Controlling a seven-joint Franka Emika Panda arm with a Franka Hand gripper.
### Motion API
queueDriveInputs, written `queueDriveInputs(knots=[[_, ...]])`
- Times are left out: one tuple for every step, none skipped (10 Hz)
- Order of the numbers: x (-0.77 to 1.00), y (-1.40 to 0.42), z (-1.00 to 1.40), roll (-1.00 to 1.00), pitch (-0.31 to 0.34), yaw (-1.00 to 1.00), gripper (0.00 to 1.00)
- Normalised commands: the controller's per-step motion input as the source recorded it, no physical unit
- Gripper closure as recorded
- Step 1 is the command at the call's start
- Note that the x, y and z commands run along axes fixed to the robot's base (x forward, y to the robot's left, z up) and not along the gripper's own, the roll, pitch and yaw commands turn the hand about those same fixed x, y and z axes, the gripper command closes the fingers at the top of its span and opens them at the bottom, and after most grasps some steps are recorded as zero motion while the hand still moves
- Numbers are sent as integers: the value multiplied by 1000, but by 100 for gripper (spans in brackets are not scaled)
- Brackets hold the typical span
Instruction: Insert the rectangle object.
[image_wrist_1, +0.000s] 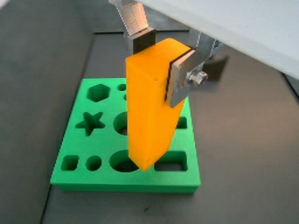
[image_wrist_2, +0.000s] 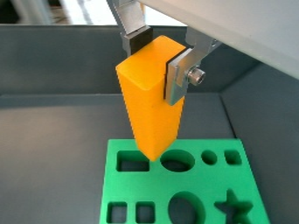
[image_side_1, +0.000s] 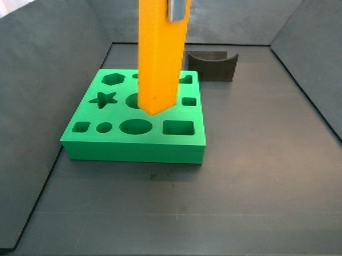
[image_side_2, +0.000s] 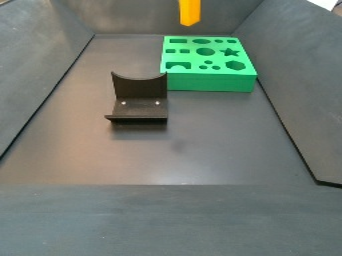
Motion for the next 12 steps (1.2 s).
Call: queueDriveInputs(knots=[[0,0,-83,0,-3,-1000,100],[0,0,0,-3,-46,-1000,100],[0,0,0,0,-89,-1000,100],[14,0,0,0,-134,-1000,100],[34,0,0,0,-181,-963,100],[34,0,-6,-31,-221,-934,100],[40,0,0,-89,-270,-891,100],[54,0,0,-94,-299,-854,100],[74,0,-63,-74,-363,-771,100],[91,0,-126,-74,-444,-669,100],[140,0,-109,-84,-461,-600,100],[134,-14,-340,54,-364,-337,100]])
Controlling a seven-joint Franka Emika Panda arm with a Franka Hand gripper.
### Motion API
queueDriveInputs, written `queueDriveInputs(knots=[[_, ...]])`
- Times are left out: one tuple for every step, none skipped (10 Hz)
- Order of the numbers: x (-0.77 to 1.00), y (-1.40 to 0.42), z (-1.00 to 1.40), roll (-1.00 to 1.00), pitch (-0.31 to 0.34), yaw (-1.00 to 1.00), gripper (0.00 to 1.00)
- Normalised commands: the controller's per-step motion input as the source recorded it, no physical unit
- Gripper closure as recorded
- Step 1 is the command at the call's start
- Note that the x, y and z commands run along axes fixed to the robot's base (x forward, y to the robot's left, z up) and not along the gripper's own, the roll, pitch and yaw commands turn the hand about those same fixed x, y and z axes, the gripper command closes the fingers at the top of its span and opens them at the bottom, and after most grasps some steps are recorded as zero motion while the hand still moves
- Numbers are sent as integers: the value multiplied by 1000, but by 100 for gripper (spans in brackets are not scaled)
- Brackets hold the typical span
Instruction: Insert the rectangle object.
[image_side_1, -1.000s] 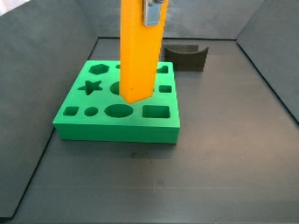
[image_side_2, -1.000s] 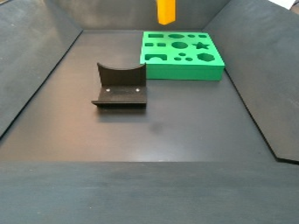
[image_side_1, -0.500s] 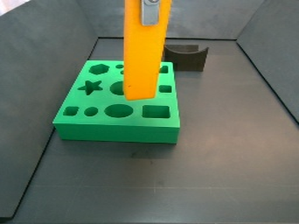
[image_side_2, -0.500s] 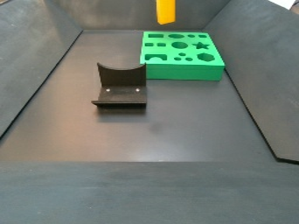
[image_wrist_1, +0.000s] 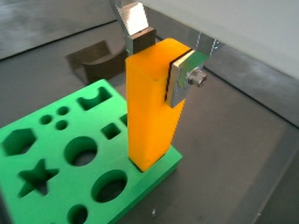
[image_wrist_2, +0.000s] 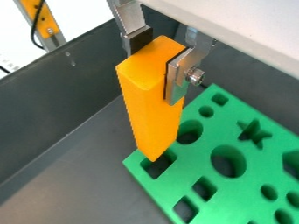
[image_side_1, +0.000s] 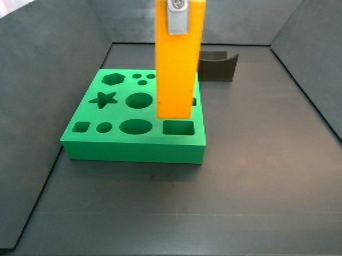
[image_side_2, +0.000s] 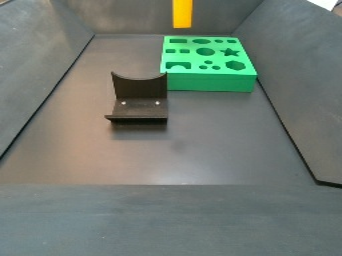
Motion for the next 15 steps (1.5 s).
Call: queueDriveInputs(knots=[[0,0,0,157,-137,-100,100],[0,0,0,17,0,0,100],[0,0,-94,74,0,0,100],[34,0,-306,159,0,0,100],[306,-14,-371,290,44,0,100],[503,-160,-289,396,154,0,100],[563,-206,-246,453,209,-43,100],[354,-43,-131,141,204,-243,100],[103,77,0,0,93,-143,100],[0,163,0,-21,61,-77,100],[-49,223,0,-144,0,-66,100],[-363,163,-3,-284,-11,117,100],[-383,0,0,-207,-19,209,100],[-326,-120,0,-124,-33,163,100],[-154,-80,0,-21,-16,89,100]])
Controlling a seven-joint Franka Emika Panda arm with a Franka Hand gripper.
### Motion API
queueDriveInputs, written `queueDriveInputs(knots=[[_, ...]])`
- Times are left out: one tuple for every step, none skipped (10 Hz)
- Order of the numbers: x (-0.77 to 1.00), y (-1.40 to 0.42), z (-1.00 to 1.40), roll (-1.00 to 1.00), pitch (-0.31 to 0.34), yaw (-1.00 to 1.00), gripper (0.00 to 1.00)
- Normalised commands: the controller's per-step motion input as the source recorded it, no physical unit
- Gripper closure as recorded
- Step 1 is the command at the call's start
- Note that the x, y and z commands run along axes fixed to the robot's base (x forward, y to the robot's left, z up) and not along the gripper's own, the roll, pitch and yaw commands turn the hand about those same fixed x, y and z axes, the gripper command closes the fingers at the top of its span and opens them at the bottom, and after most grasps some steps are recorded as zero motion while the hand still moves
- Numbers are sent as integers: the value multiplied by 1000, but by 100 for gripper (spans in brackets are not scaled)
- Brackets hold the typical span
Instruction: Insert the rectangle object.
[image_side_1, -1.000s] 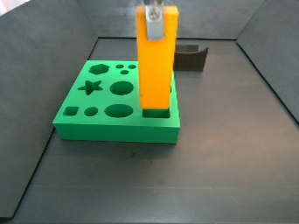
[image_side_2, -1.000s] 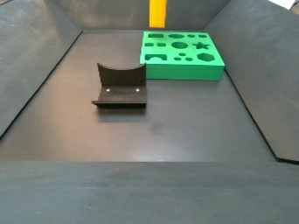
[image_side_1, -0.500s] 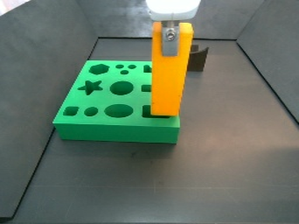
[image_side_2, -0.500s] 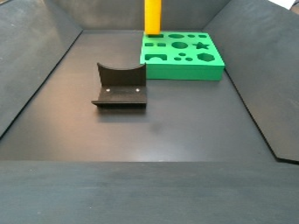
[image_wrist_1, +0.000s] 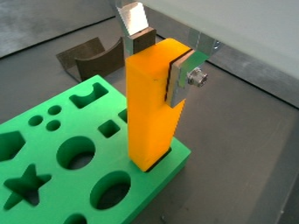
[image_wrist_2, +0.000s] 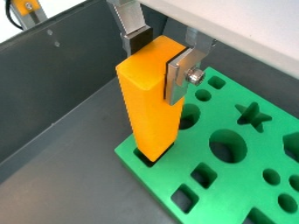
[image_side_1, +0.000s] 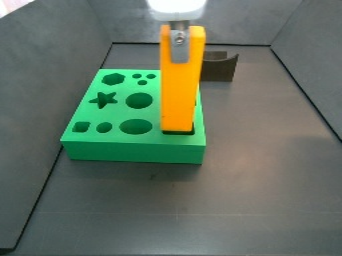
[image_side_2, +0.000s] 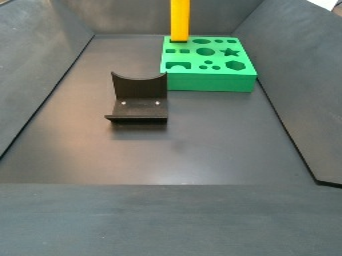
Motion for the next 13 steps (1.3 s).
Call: queueDriveInputs(knots=[[0,0,-3,-4,0,0,100],[129,20,-63,0,19,0,100],[223,3,-97,0,43,0,100],[140,0,-103,0,20,0,100],[126,0,-123,0,19,0,100],[109,0,-123,0,16,0,100],[0,40,-131,-6,0,0,100],[0,0,-189,-34,0,0,100],[140,0,-217,-30,10,0,100],[163,0,-203,-13,21,0,100],[183,0,-214,0,34,0,100],[217,0,-254,0,64,0,100],[220,0,-280,0,69,0,100]])
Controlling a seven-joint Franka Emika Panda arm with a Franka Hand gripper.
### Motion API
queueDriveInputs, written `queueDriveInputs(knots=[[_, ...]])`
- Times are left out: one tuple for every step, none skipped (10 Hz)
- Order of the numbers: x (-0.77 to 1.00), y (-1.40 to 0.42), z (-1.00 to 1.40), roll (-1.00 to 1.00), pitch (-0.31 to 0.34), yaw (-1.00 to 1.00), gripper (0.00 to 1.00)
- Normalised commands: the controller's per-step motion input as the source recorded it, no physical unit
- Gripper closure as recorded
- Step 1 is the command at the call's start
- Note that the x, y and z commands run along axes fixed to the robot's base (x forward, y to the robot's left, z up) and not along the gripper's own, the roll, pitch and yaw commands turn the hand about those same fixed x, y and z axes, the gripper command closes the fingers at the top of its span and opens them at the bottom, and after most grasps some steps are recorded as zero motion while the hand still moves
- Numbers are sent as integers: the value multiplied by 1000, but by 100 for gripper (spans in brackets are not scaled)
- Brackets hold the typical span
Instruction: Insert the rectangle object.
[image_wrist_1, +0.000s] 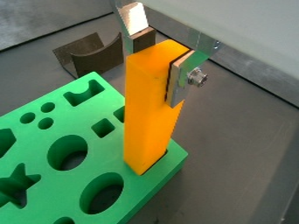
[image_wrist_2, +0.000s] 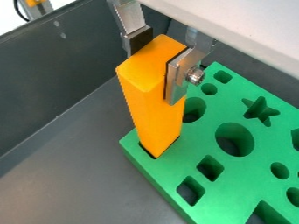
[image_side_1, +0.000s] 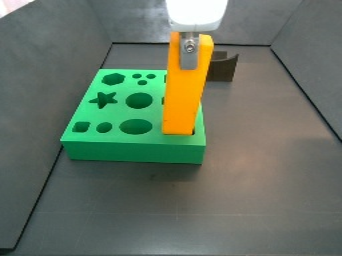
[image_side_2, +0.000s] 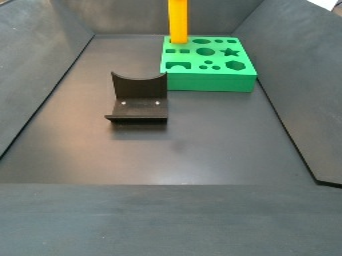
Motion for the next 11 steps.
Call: queueDriveInputs(knots=[[169,0,-271,-4,57,-54,100],[69,0,-214,-74,20,-249,100],[0,11,6,-197,3,-217,100],[0,0,214,-277,0,-211,100],[66,0,217,-291,0,-226,100],[80,0,163,-237,0,-331,100],[123,0,37,-127,0,-317,100],[29,0,-69,-84,0,-157,100],[0,26,-109,-51,-4,-71,100],[-83,109,-83,-49,-36,0,100],[-217,100,-74,0,-73,60,100]])
